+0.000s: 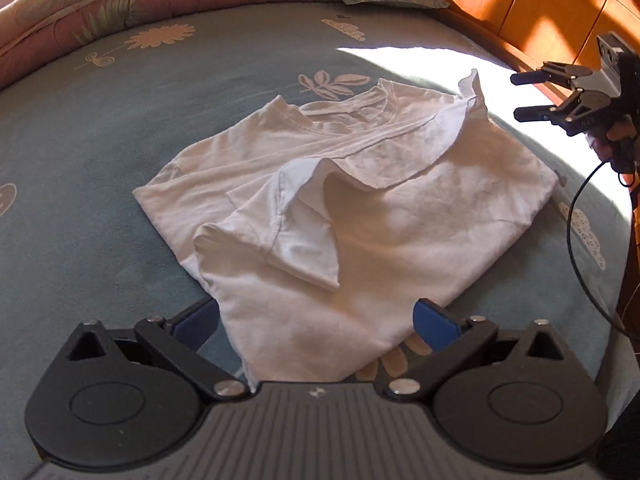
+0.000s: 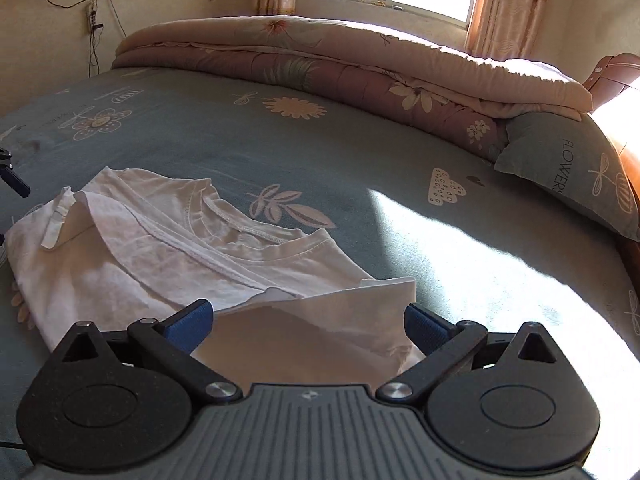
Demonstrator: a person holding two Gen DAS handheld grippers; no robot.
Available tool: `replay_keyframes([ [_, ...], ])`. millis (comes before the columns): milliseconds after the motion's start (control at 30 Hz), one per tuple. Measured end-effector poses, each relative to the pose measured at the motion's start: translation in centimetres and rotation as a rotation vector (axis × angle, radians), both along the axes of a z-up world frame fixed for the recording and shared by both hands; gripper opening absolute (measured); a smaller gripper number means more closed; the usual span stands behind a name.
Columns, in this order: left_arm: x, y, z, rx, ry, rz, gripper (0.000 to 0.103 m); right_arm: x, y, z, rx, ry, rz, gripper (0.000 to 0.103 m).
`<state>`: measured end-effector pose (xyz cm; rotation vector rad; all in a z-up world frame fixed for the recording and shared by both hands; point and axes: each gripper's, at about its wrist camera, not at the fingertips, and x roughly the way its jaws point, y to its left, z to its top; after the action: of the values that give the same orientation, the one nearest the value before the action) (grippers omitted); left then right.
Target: Fold clothes
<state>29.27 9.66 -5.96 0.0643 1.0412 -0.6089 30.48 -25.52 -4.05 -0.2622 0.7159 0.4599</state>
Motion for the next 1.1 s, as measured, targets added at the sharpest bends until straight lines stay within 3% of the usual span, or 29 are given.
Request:
replay_keyframes([
  [133,1.0,-0.7,-1.8,-0.102,0.071,0.019,0.102,-1.0,1.5,-2.1,0.081,0.127,0.103,0.103],
  [333,4.7,-0.6,-3.6,-0.267,0.160,0.071,0.102,1.8,4.2,-5.9,0.153,0.268,0.146,0.103],
  [500,7.8,2.1,-2.0,-0.402,0.077,0.212,0.102,5.8,4.8,-6.2,0.187,0.239,0.099,0.103],
  [567,9.0,3.4,-1.1,-0.386,0.013,0.292,0.102,7.6,4.1,-5.5,0.220,0.214,0.045,0.103],
  [700,9.8,4.9,0.3,-0.379,-0.065,0.357,0.102,9.0,2.6,-4.3,0.294,0.161,-0.056,0.103],
  [867,8.9,2.8,-0.6,-0.362,-0.042,0.253,0.102,6.4,2.4,-4.1,0.262,0.138,-0.024,0.103],
  [967,8.3,0.0,-2.6,-0.274,-0.028,0.174,0.102,4.6,3.0,-4.9,0.167,0.135,-0.005,0.103],
  [1100,8.1,-0.8,-4.6,-0.100,-0.104,0.202,0.102,2.2,2.4,-6.2,0.073,0.115,-0.003,0.103],
])
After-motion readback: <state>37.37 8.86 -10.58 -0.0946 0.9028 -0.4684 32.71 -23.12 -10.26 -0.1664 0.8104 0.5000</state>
